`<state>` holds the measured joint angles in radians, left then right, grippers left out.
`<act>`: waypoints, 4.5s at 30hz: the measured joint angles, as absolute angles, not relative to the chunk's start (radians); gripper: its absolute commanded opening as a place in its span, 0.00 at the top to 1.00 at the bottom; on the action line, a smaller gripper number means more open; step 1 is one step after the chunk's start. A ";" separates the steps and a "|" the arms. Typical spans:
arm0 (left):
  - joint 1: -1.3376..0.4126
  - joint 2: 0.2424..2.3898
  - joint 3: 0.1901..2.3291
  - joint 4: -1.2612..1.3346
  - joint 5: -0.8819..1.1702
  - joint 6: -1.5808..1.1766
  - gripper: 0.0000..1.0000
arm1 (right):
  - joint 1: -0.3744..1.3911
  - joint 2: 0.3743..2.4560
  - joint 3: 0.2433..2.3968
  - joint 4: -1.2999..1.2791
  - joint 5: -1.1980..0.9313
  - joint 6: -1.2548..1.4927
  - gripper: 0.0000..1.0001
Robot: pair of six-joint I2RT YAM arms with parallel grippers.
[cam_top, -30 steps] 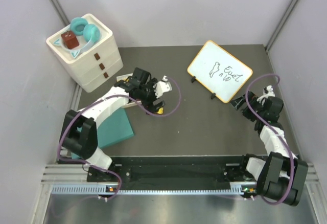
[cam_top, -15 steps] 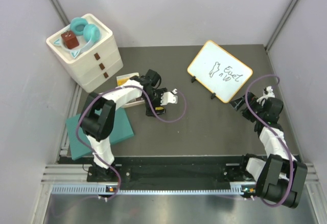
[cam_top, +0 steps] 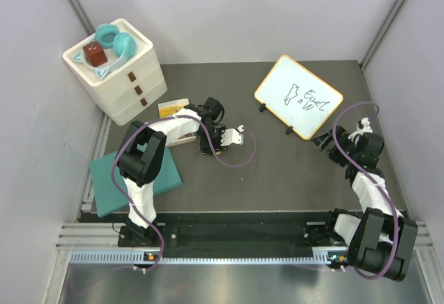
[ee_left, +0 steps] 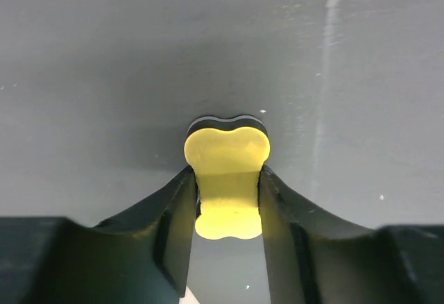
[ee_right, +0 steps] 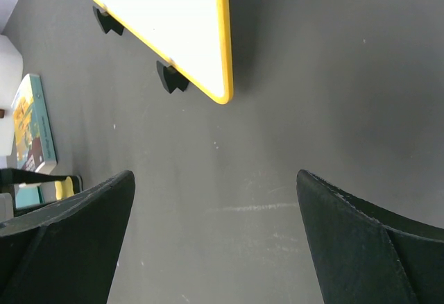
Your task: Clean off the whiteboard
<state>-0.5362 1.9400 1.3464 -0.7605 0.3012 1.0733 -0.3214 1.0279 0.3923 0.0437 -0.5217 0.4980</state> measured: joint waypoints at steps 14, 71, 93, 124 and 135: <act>-0.592 1.940 1.367 -0.725 0.174 0.957 1.00 | -0.321 1.028 0.392 0.043 -0.509 0.497 0.01; -0.592 2.048 1.545 0.290 0.466 -0.400 1.00 | -0.321 1.636 0.374 0.800 -0.732 0.752 0.45; -0.617 2.252 1.769 0.332 0.440 -0.488 1.00 | -0.321 1.768 0.455 0.816 -0.784 0.818 0.69; -0.665 2.317 1.904 0.223 0.323 -0.407 1.00 | -0.296 1.747 0.505 0.653 -0.802 0.708 0.95; -0.665 2.317 1.904 0.224 0.319 -0.402 1.00 | -0.251 1.578 0.504 0.461 -0.764 0.607 0.96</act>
